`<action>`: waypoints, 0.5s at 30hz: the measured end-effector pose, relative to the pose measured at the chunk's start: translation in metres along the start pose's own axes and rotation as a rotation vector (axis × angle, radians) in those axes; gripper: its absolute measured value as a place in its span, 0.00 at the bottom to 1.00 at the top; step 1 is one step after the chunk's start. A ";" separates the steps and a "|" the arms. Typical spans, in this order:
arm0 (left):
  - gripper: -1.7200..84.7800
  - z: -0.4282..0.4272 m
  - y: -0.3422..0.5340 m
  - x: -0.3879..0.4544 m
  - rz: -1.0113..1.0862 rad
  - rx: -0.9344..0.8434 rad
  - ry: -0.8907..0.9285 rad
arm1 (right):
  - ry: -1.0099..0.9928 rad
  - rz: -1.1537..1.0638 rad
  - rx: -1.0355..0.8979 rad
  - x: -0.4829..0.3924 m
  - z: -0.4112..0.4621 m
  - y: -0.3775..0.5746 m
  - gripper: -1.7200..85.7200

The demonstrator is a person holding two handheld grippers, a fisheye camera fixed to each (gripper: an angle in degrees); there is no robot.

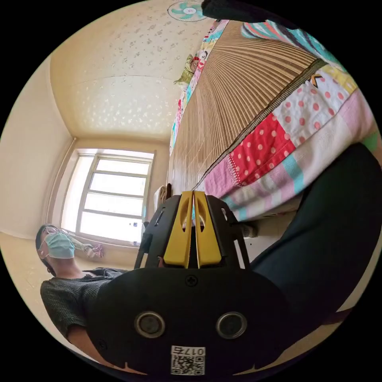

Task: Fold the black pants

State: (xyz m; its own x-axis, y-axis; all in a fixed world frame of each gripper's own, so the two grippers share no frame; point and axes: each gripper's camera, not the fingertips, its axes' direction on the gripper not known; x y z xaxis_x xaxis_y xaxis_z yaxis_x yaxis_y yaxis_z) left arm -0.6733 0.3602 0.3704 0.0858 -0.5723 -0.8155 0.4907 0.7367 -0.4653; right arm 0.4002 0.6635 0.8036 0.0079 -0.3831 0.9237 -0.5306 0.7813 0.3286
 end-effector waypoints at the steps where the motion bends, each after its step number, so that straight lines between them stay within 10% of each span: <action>1: 0.01 0.026 0.008 0.001 -0.038 -0.051 0.013 | -0.062 -0.014 0.022 0.000 -0.011 0.001 0.03; 8: 0.01 0.050 0.032 0.033 0.088 -0.017 -0.115 | 0.064 -0.092 0.178 -0.029 -0.104 0.001 0.05; 15: 0.01 0.056 0.042 0.007 0.040 0.007 -0.032 | -0.270 0.064 0.896 -0.003 -0.256 0.048 0.12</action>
State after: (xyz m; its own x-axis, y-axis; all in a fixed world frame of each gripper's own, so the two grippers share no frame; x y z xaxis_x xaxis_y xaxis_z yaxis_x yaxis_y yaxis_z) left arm -0.6031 0.3668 0.3645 0.1330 -0.5539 -0.8219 0.4923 0.7566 -0.4303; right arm 0.5913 0.8282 0.8676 -0.1812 -0.5414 0.8210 -0.9792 0.1769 -0.0995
